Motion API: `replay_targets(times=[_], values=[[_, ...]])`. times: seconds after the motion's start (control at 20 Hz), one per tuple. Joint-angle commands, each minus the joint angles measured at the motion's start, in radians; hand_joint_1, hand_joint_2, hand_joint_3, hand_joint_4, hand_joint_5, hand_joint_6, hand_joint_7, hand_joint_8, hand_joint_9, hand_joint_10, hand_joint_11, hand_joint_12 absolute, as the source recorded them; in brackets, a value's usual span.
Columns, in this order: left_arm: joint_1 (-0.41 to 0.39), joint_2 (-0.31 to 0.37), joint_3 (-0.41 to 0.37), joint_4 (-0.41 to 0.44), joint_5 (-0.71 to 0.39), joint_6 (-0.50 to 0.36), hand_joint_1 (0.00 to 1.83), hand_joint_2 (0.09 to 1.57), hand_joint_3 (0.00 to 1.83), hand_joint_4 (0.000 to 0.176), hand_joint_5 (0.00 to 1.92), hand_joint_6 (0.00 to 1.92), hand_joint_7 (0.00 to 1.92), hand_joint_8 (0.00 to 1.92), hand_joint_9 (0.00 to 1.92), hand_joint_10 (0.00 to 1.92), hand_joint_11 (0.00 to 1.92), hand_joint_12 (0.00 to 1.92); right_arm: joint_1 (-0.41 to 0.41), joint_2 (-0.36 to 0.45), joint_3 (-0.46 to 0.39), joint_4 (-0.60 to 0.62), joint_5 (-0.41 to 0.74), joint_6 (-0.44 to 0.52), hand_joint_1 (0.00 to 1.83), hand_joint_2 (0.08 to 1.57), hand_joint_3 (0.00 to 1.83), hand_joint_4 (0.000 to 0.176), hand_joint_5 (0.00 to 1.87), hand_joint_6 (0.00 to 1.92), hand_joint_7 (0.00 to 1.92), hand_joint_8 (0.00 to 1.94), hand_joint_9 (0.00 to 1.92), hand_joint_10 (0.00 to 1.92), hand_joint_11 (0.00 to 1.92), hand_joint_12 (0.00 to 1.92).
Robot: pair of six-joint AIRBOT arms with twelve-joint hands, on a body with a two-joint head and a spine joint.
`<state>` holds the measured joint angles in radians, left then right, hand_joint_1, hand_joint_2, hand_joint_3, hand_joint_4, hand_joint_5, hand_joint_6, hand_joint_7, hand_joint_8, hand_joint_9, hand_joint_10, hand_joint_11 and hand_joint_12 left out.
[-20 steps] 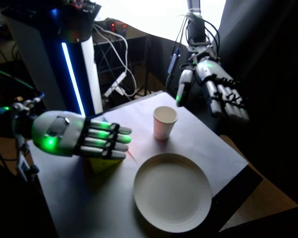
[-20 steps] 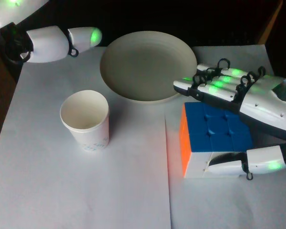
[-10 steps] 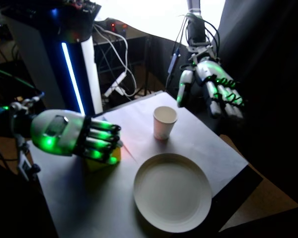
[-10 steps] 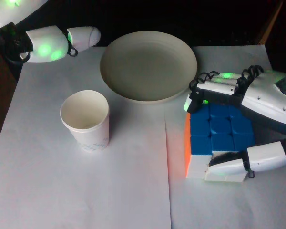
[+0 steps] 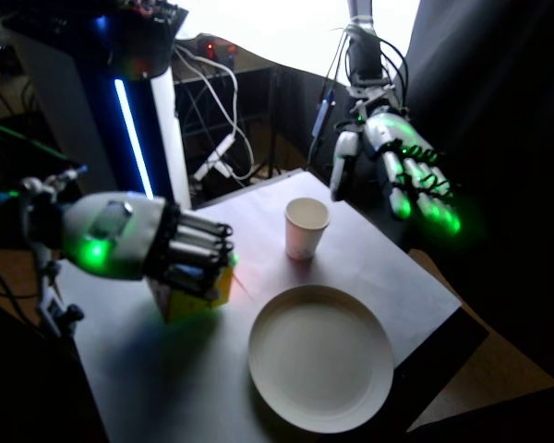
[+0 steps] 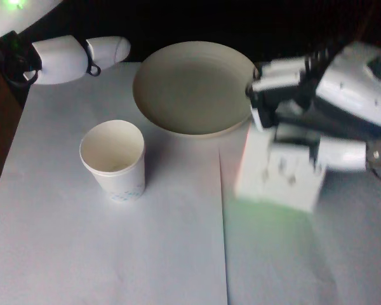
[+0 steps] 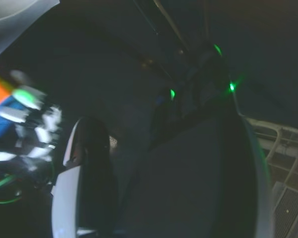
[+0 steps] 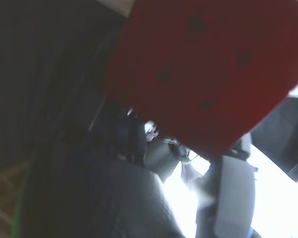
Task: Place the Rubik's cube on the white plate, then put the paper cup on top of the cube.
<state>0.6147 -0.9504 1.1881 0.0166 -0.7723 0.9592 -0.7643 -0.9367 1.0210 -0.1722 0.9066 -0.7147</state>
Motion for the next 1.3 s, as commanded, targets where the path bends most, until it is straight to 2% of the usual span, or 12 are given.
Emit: replay_targets(times=[0.0,0.35,0.5,0.65,0.7,0.8,0.85,0.9,1.0,1.05,1.2,1.25], values=[[-0.010,0.005,0.000,-0.014,-0.128,0.002,0.36,1.31,0.00,0.082,0.08,0.00,0.00,0.00,0.00,0.00,0.00,0.41,0.031,-0.005,0.013,0.023,0.134,-0.010,1.15,1.32,0.03,0.000,0.50,1.50,0.71,1.72,0.74,1.92,0.91,1.92],[-0.008,0.005,0.002,-0.016,-0.127,0.002,0.35,1.30,0.00,0.107,0.06,0.00,0.00,0.00,0.00,0.00,0.00,0.44,0.085,-0.035,0.060,0.043,0.133,-0.011,1.12,1.33,0.00,0.000,0.53,1.52,0.68,1.69,0.60,1.92,0.82,1.92],[-0.005,0.006,0.001,-0.017,-0.129,0.002,0.37,1.31,0.00,0.097,0.07,0.00,0.00,0.00,0.00,0.00,0.00,0.53,0.099,-0.021,0.060,0.045,0.134,-0.011,1.11,1.34,0.00,0.000,0.50,1.55,0.68,1.67,0.56,1.92,0.74,1.92],[-0.003,0.008,0.001,-0.019,-0.132,0.002,0.34,1.32,0.00,0.092,0.06,0.00,0.00,0.00,0.00,0.00,0.00,0.51,0.100,-0.001,0.055,0.046,0.133,-0.011,1.15,1.17,0.00,0.000,0.19,1.47,0.26,1.63,0.33,1.90,0.51,1.92],[-0.001,0.009,0.000,-0.021,-0.132,0.002,0.34,1.32,0.00,0.084,0.06,0.00,0.00,0.00,0.00,0.00,0.00,0.51,0.100,0.007,0.048,0.049,0.132,-0.011,1.15,1.17,0.00,0.000,0.14,1.37,0.21,1.47,0.30,1.81,0.48,1.92],[0.005,0.013,-0.002,-0.028,-0.136,0.002,0.35,1.30,0.00,0.103,0.06,0.00,0.00,0.00,0.00,0.00,0.00,0.39,0.086,0.022,0.038,0.061,0.130,-0.011,0.77,1.17,0.00,0.000,0.00,0.54,0.08,0.74,0.07,1.24,0.10,1.75],[0.009,0.015,-0.003,-0.033,-0.138,0.002,0.34,1.31,0.00,0.093,0.05,0.00,0.00,0.00,0.00,0.00,0.00,0.37,0.071,0.033,0.030,0.069,0.130,-0.011,0.58,1.07,0.00,0.000,0.00,0.04,0.02,0.20,0.00,0.71,0.00,1.63],[0.010,0.015,-0.003,-0.034,-0.139,0.002,0.35,1.32,0.00,0.080,0.05,0.00,0.00,0.00,0.00,0.00,0.00,0.43,0.063,0.039,0.026,0.069,0.130,-0.011,0.57,1.03,0.00,0.017,0.00,0.00,0.01,0.02,0.00,0.29,0.00,1.55],[0.011,0.016,-0.003,-0.036,-0.139,0.002,0.39,1.32,0.00,0.070,0.07,0.01,0.00,0.00,0.00,0.00,0.00,0.45,0.032,0.058,0.004,0.069,0.126,-0.011,0.50,1.03,0.00,0.031,0.00,0.00,0.00,0.00,0.00,0.00,0.00,0.31],[0.011,0.016,-0.003,-0.037,-0.140,0.002,0.35,1.32,0.00,0.082,0.06,0.00,0.00,0.00,0.00,0.00,0.00,0.40,0.016,0.062,-0.005,0.069,0.126,-0.012,0.48,1.06,0.00,0.022,0.00,0.00,0.00,0.00,0.00,0.00,0.00,0.77],[0.013,0.017,-0.004,-0.039,-0.141,0.002,0.33,1.32,0.00,0.084,0.06,0.00,0.00,0.00,0.00,0.00,0.00,0.34,-0.047,0.064,-0.038,0.105,0.126,-0.054,0.56,1.07,0.00,0.002,0.00,0.00,0.00,0.00,0.00,0.00,0.00,0.66],[0.013,0.017,-0.004,-0.041,-0.143,0.002,0.32,1.31,0.00,0.087,0.06,0.00,0.00,0.00,0.00,0.00,0.00,0.34,-0.075,0.064,-0.051,0.145,0.126,-0.094,0.54,1.06,0.00,0.037,0.00,0.00,0.00,0.00,0.00,0.00,0.00,0.77]])
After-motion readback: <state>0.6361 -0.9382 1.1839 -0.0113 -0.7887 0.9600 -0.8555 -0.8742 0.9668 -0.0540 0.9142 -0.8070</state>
